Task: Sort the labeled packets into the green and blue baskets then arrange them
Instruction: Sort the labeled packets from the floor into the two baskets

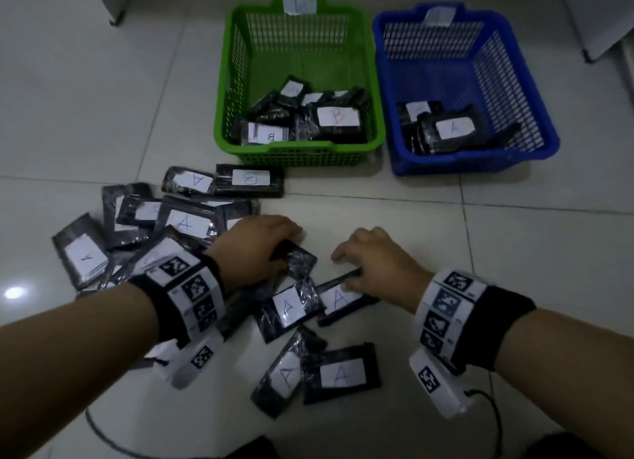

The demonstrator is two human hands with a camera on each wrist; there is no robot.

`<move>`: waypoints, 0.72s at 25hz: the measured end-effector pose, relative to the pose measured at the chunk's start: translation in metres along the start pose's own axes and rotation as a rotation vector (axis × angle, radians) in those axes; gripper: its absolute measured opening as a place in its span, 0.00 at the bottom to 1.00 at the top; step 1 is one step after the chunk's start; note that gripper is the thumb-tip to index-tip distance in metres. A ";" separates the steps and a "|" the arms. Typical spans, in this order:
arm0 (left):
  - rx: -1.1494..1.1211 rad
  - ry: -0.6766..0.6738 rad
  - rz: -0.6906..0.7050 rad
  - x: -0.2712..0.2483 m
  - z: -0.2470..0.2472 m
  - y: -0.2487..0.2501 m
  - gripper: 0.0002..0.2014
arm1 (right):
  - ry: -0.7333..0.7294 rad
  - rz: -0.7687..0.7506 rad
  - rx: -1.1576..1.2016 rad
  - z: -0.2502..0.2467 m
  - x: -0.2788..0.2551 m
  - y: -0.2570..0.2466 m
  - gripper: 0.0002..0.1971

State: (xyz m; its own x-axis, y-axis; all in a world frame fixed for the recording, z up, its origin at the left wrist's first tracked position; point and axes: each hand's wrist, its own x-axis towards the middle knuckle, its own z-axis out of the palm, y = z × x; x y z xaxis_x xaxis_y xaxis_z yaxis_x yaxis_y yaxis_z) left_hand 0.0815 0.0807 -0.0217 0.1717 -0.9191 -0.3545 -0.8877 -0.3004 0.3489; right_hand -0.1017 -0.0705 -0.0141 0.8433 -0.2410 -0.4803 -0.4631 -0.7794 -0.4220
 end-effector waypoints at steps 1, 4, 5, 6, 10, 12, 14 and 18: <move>0.051 -0.016 0.008 0.002 0.009 0.002 0.30 | -0.034 -0.005 -0.052 0.009 -0.005 0.003 0.27; 0.173 -0.017 0.035 0.012 0.017 0.002 0.29 | -0.018 -0.046 -0.128 0.031 -0.012 0.006 0.27; 0.187 -0.003 0.049 0.016 0.016 0.002 0.27 | -0.016 -0.039 -0.107 0.033 -0.012 0.008 0.26; 0.190 0.022 0.069 0.019 0.013 0.002 0.22 | -0.019 -0.010 -0.064 0.032 -0.011 0.010 0.25; -0.022 0.201 0.098 0.020 -0.007 0.001 0.12 | -0.027 0.094 0.294 0.005 -0.002 0.020 0.18; -0.167 0.303 0.080 0.018 -0.022 0.004 0.14 | 0.119 0.143 0.536 -0.017 0.004 0.021 0.16; -0.288 0.421 0.000 0.018 -0.035 0.008 0.15 | 0.280 0.192 0.812 -0.038 0.011 0.017 0.15; -0.649 0.407 -0.112 0.028 -0.053 0.010 0.25 | 0.424 0.172 1.150 -0.069 0.023 0.004 0.14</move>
State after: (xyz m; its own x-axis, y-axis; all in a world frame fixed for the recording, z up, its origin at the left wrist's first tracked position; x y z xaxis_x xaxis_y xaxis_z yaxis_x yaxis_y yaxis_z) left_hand 0.1002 0.0384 0.0183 0.5009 -0.8579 -0.1144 -0.4490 -0.3706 0.8131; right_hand -0.0651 -0.1189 0.0266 0.6703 -0.6250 -0.4002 -0.3666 0.1900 -0.9108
